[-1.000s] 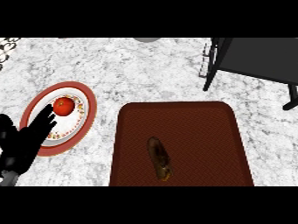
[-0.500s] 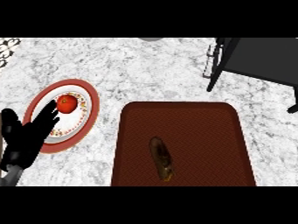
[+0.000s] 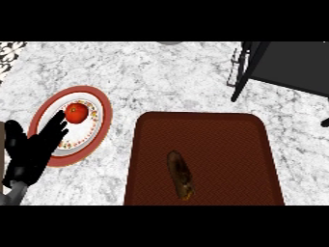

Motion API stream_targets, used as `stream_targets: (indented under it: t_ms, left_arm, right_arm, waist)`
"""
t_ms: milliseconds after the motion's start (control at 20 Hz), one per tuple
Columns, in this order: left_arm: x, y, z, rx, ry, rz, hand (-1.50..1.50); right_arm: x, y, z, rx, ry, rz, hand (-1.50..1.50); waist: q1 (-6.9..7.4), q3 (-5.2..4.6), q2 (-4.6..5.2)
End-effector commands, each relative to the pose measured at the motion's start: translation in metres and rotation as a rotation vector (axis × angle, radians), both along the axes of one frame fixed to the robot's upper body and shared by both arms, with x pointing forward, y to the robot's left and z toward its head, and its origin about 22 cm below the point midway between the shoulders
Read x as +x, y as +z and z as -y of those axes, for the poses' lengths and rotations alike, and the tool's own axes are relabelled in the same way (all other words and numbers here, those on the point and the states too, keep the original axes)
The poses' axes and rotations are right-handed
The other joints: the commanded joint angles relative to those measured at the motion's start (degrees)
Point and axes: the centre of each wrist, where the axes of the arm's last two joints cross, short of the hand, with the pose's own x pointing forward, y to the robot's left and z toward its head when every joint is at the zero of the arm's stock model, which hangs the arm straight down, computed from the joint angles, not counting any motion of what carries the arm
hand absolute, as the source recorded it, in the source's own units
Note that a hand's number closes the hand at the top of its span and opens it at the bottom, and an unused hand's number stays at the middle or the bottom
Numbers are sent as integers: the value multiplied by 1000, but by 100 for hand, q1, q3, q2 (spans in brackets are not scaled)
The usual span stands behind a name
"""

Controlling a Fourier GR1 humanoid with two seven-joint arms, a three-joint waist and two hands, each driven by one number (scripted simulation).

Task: Pick the lemon from the tray and place it in the tiered shelf

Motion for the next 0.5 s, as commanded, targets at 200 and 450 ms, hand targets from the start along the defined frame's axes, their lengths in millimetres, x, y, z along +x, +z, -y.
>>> stream_targets:
  t_ms: [200,450]
  left_arm:
    - [5,-21,14,-67,57,-18,0]
    - [-7,-25,10,-65,44,-23,0]
  right_arm:
    - [21,-21,27,-18,-17,17,150]
    - [27,-18,37,-8,20,38,150]
  waist:
    - [-34,-255,99]
    - [23,-256,75]
